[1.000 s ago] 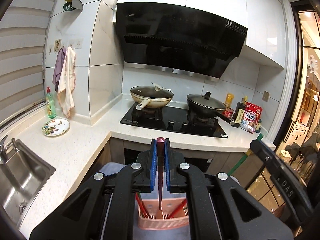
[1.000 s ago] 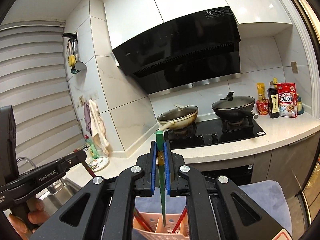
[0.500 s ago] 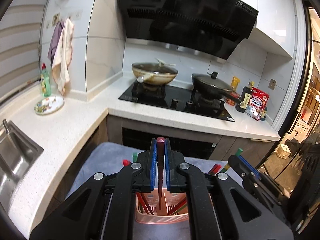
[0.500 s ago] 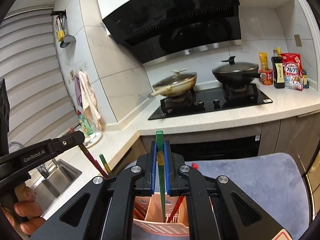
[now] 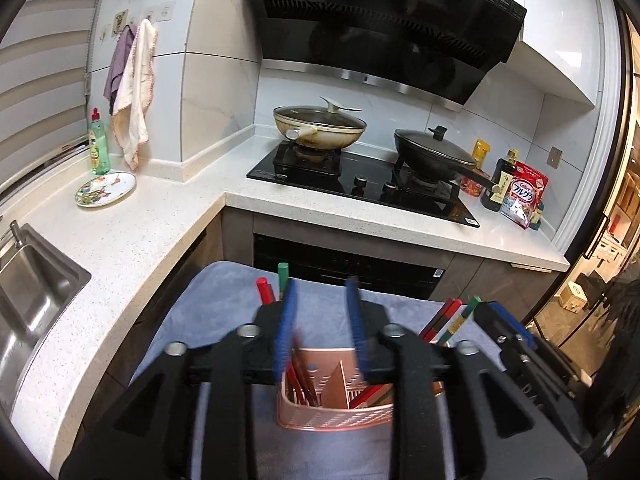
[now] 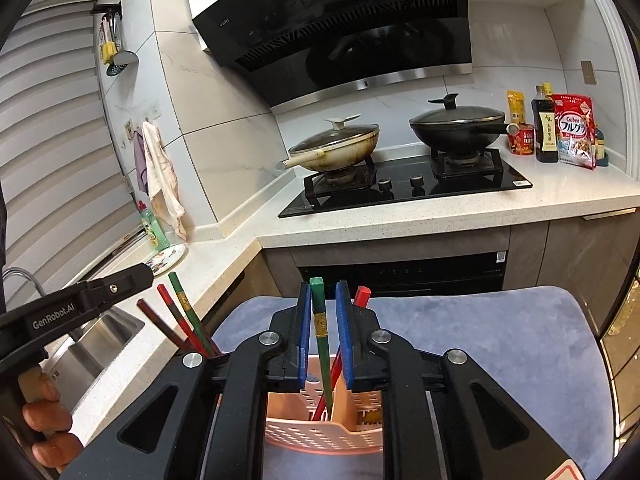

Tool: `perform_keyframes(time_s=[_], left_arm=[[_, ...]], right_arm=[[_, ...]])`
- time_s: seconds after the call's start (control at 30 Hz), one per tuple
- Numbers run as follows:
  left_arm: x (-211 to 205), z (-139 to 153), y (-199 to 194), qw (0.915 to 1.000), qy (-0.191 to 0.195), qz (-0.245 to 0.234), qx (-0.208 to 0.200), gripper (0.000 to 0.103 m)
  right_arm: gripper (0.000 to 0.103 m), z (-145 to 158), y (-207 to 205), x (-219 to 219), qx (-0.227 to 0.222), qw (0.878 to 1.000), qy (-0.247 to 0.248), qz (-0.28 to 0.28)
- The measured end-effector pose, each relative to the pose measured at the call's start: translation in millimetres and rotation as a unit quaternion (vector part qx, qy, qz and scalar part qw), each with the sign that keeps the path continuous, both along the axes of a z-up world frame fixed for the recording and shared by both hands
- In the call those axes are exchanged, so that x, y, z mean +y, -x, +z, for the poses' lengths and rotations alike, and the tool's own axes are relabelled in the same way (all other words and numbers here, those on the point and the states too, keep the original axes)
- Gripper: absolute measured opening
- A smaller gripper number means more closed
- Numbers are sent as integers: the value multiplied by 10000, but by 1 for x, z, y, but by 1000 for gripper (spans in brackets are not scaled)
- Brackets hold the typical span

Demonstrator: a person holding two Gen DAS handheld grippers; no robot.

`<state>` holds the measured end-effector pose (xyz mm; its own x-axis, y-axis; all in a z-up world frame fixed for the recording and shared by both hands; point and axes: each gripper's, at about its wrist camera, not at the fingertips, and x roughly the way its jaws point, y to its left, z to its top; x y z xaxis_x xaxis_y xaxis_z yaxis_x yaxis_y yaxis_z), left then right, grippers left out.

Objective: Organize utensils
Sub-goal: 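Open both tools to release the chopsticks into the basket, then move both open tools back to the last two chopsticks on the mat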

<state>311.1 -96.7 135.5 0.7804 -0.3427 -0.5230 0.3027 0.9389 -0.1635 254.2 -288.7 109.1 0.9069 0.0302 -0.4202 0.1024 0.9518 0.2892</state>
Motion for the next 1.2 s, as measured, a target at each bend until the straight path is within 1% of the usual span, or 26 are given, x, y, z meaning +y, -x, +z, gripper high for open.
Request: perform_keyframes(time_s=[0.07,0.13,0.2,0.27,0.43,0.57,0.7,0.87,1.03,1.2], left_arm=[[2,2,6,10000,-41,49,-38,42],[3,4,12,9999,-112,81,-74,48],[6,7,21,9996,-193,132,-144,50],[9,11,30,9995,-223,151,-188,55],[15,16,54,9991,-282,145,-287,58],[20,16,76,9988,-339,129,-327,60],[28,8,104,9984,-424,82,-354,63],[38,-13,135,9976,-614,107,-311,63],[51,-39,162,9976,-661,130,-135,63],[67,-70,183,9975,-663,189,125,63]], right_arm=[[14,7,8,0,-83,10000,-10,-13],[15,14,16,0,-167,9999,-25,-4],[17,20,26,0,-230,9997,-42,16],[18,26,38,2,-293,9995,-37,60],[20,34,72,13,-353,9992,135,149],[20,33,102,22,-315,9991,151,258],[20,21,136,35,-189,9989,226,357],[20,-10,174,58,150,9976,463,486],[20,-38,201,75,444,9959,460,636],[20,-78,229,92,860,9926,383,761]])
